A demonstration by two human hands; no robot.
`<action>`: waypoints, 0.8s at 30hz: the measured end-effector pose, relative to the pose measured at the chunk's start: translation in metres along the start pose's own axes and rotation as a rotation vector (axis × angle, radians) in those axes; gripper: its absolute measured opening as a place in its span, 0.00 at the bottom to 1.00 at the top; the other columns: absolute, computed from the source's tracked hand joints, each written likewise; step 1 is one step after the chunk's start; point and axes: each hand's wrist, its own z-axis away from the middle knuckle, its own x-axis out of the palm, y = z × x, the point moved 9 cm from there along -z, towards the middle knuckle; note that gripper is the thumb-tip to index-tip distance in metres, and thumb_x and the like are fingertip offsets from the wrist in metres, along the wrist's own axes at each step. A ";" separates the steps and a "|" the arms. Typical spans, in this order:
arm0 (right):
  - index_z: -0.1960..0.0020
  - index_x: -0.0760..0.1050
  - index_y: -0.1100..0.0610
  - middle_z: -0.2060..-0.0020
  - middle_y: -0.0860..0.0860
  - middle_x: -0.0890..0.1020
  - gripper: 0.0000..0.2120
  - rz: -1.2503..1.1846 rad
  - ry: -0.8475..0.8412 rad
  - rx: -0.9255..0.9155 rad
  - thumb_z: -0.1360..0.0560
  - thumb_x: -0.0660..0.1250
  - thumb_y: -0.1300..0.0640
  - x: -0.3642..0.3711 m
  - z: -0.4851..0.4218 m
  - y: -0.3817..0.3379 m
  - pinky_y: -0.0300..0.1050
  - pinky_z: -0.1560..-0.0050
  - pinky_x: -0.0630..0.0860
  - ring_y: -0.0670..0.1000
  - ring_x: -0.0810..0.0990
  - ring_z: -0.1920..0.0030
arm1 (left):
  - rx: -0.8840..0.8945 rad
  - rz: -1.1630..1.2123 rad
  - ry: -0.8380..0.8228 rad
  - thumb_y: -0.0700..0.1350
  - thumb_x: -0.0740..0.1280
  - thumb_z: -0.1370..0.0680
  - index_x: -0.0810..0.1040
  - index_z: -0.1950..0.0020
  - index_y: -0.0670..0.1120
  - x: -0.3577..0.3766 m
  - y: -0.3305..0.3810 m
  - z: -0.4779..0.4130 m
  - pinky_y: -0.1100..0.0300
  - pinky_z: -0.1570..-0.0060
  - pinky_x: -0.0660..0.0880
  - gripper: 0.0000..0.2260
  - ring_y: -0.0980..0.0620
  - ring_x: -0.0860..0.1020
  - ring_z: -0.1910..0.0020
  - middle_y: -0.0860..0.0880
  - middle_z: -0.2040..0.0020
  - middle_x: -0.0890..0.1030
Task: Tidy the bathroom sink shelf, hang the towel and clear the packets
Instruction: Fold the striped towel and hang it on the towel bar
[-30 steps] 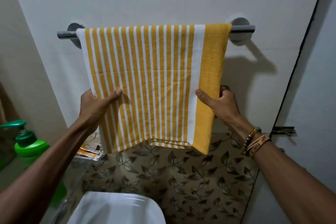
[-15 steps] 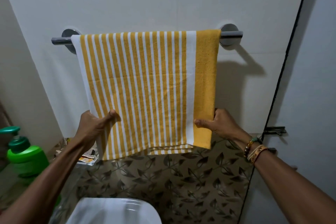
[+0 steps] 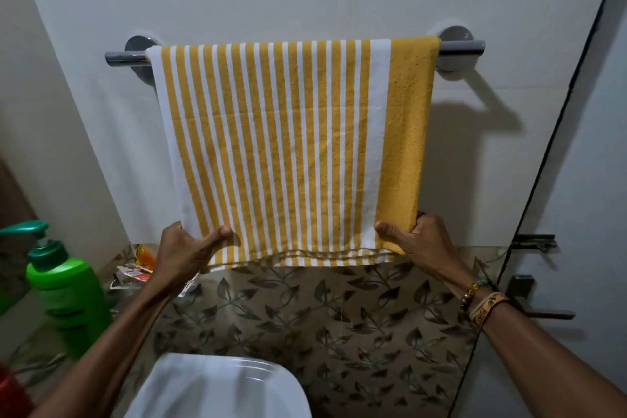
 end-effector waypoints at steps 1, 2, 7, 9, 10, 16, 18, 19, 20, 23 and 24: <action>0.72 0.71 0.64 0.77 0.59 0.73 0.33 0.001 0.001 0.004 0.35 0.71 0.33 0.001 0.000 0.002 0.44 0.75 0.64 0.50 0.71 0.78 | -0.017 0.012 0.024 0.54 0.77 0.34 0.76 0.66 0.44 -0.002 -0.004 0.000 0.73 0.78 0.64 0.16 0.59 0.71 0.84 0.55 0.81 0.75; 0.71 0.71 0.61 0.77 0.56 0.72 0.31 0.004 0.003 0.011 0.35 0.71 0.32 0.001 0.000 0.005 0.44 0.75 0.63 0.49 0.69 0.78 | -0.028 0.023 0.043 0.52 0.78 0.33 0.77 0.63 0.38 -0.003 -0.009 -0.001 0.74 0.70 0.65 0.18 0.59 0.71 0.84 0.54 0.80 0.76; 0.76 0.58 0.50 0.83 0.45 0.64 0.33 0.152 0.038 -0.090 0.30 0.60 0.24 -0.002 0.003 -0.001 0.34 0.77 0.58 0.44 0.63 0.82 | 0.001 -0.038 0.067 0.48 0.78 0.32 0.74 0.59 0.34 -0.005 -0.015 -0.002 0.78 0.68 0.65 0.19 0.63 0.73 0.81 0.59 0.78 0.76; 0.78 0.54 0.49 0.83 0.44 0.67 0.34 0.221 0.013 -0.144 0.27 0.56 0.25 0.000 0.009 -0.002 0.33 0.77 0.62 0.44 0.68 0.81 | 0.017 -0.073 0.071 0.47 0.78 0.32 0.75 0.61 0.34 -0.006 -0.016 -0.002 0.73 0.82 0.68 0.18 0.63 0.74 0.80 0.60 0.78 0.76; 0.78 0.53 0.48 0.83 0.46 0.65 0.34 0.229 0.018 -0.167 0.26 0.54 0.26 0.000 0.012 -0.001 0.32 0.76 0.64 0.41 0.71 0.78 | 0.018 -0.085 0.070 0.47 0.78 0.31 0.76 0.61 0.34 -0.005 -0.017 -0.003 0.71 0.82 0.71 0.18 0.63 0.75 0.80 0.61 0.77 0.77; 0.78 0.59 0.53 0.81 0.46 0.63 0.35 0.218 0.063 -0.155 0.27 0.56 0.26 -0.004 0.015 0.001 0.37 0.74 0.56 0.45 0.64 0.80 | -0.015 -0.064 0.054 0.54 0.77 0.32 0.80 0.54 0.41 -0.005 -0.029 -0.004 0.59 0.67 0.81 0.19 0.61 0.83 0.66 0.57 0.64 0.85; 0.75 0.67 0.60 0.80 0.53 0.70 0.36 0.099 0.090 -0.073 0.31 0.65 0.27 -0.008 0.013 0.007 0.42 0.77 0.62 0.44 0.66 0.80 | -0.040 -0.038 0.026 0.58 0.77 0.33 0.81 0.48 0.44 -0.004 -0.035 -0.005 0.61 0.62 0.83 0.22 0.58 0.85 0.61 0.55 0.58 0.86; 0.72 0.70 0.62 0.78 0.55 0.73 0.36 0.029 0.098 -0.035 0.33 0.68 0.28 -0.009 0.011 0.007 0.44 0.77 0.65 0.49 0.69 0.79 | -0.043 -0.025 0.003 0.57 0.77 0.32 0.80 0.43 0.44 -0.003 -0.038 -0.005 0.57 0.57 0.83 0.24 0.55 0.85 0.57 0.52 0.53 0.86; 0.69 0.71 0.62 0.76 0.55 0.75 0.34 -0.040 0.086 -0.003 0.34 0.71 0.29 -0.008 0.009 0.006 0.46 0.76 0.67 0.52 0.71 0.77 | -0.047 -0.010 -0.015 0.55 0.77 0.31 0.79 0.39 0.42 -0.003 -0.040 -0.006 0.53 0.51 0.82 0.26 0.51 0.85 0.53 0.49 0.48 0.85; 0.72 0.70 0.52 0.77 0.47 0.71 0.28 -0.075 -0.046 0.004 0.34 0.70 0.28 0.004 0.003 -0.004 0.42 0.75 0.65 0.49 0.69 0.77 | -0.075 0.023 -0.056 0.54 0.77 0.30 0.78 0.37 0.40 -0.001 -0.042 -0.005 0.52 0.49 0.81 0.28 0.48 0.84 0.50 0.46 0.46 0.84; 0.73 0.68 0.51 0.78 0.47 0.69 0.28 -0.046 -0.069 0.006 0.33 0.69 0.28 0.006 0.002 -0.003 0.41 0.75 0.63 0.49 0.68 0.77 | -0.088 0.019 -0.061 0.54 0.77 0.31 0.79 0.39 0.39 -0.001 -0.042 -0.004 0.56 0.54 0.82 0.27 0.51 0.85 0.54 0.47 0.49 0.85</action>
